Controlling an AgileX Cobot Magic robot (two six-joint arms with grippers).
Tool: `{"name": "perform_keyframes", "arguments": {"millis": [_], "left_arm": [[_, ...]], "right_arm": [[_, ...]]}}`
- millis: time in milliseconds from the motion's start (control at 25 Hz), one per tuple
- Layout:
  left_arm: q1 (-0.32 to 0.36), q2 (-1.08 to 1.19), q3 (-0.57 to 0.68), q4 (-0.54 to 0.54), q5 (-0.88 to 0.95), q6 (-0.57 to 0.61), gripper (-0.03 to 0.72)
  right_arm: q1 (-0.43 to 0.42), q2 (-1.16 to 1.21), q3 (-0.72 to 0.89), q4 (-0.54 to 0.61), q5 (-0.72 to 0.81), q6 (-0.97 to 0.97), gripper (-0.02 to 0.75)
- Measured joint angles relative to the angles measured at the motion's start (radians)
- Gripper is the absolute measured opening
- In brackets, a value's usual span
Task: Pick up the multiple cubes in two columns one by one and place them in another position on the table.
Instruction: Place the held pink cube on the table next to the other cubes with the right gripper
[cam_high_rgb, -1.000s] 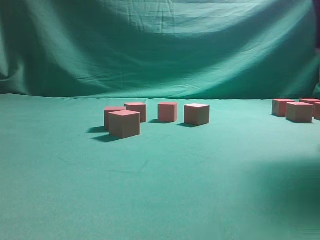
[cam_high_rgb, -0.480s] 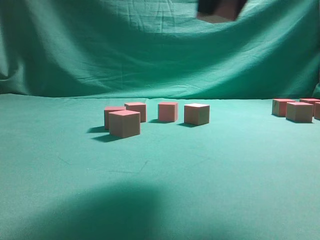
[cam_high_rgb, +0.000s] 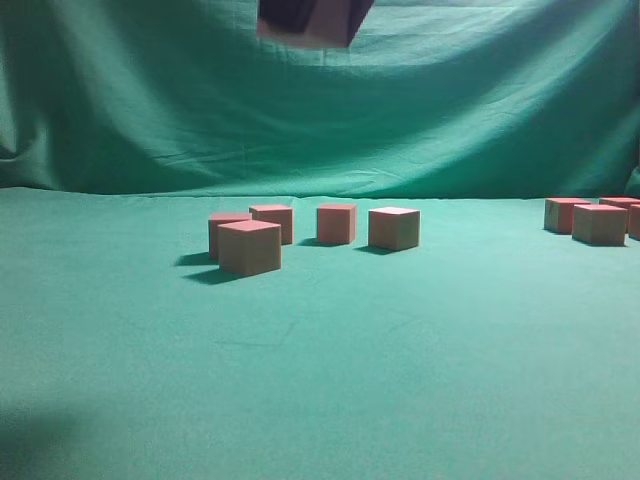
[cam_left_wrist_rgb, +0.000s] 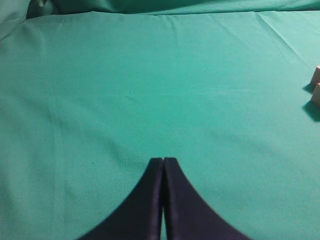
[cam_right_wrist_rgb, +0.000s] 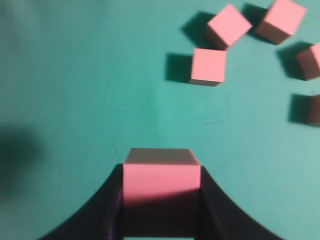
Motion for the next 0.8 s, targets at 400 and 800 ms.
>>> {"name": "perform_keyframes", "arguments": {"millis": [400, 800], "left_arm": [[0.0, 0.0, 0.0, 0.0, 0.0, 0.0, 0.0], [0.0, 0.0, 0.0, 0.0, 0.0, 0.0, 0.0]], "right_arm": [[-0.007, 0.174, -0.037, -0.086, 0.001, -0.057, 0.265], [-0.044, 0.357, -0.203, -0.136, 0.046, -0.078, 0.265]]}}
